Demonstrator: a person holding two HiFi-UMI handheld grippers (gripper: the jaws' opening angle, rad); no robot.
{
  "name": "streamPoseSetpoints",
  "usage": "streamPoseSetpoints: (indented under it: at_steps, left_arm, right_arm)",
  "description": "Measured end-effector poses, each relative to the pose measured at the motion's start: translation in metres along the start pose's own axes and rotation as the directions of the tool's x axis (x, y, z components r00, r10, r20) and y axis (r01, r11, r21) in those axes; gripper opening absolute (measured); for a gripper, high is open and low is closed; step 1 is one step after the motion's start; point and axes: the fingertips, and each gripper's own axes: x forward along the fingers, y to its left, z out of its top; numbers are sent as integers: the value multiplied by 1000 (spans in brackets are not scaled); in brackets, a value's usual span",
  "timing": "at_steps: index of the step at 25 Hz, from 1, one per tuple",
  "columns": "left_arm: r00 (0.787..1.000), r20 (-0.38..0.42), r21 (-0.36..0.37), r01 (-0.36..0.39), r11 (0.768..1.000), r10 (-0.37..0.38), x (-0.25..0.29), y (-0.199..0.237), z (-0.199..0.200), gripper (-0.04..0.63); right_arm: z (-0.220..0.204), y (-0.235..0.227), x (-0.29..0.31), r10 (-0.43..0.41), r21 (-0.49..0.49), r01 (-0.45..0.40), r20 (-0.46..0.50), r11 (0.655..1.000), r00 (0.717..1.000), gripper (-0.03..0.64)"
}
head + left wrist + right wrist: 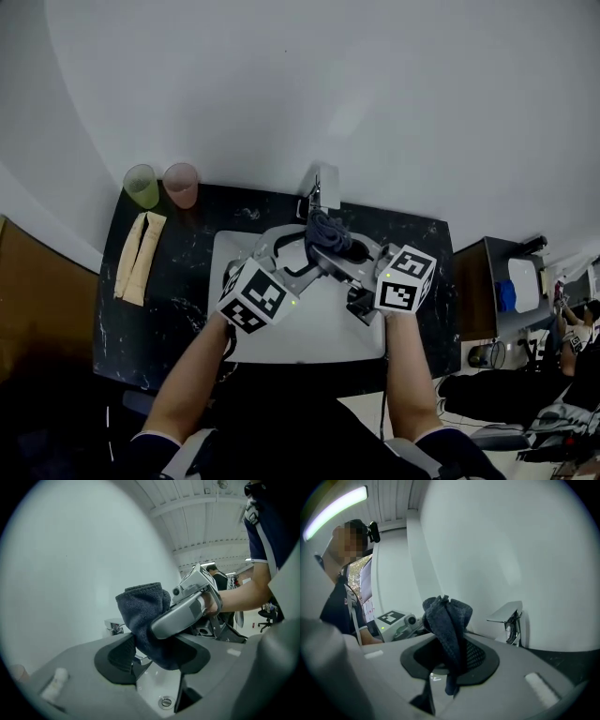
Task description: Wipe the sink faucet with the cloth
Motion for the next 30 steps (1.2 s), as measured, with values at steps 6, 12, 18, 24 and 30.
streamPoseSetpoints:
  at_steps: [6,12,18,24,30]
  left_arm:
    - [1000,29,-89,15,996,-12,-15,22,-8,115]
    - [998,-15,-134,-60,989,59,-29,66,-29,112]
    - [999,-41,-200,-28,979,20,-21,78,-41,112]
    - [997,-51,-224,52,973,-65,2,53,-48,112]
    - [998,-69,-263,-20,965,2,25,77,-55,112]
  right_arm:
    - [4,4,4,-12,29,11,61,1000,998,192]
    - [-2,-18,-8,-204,-67,208,65,976,977,183]
    - [-27,-32,0,-324,-231,305,-48,924,945,120]
    - [-40,-48,-6,-399,-279,359,-100,891,912,23]
    - [-39,-47,-6,-389,-307,341,-109,888,915,12]
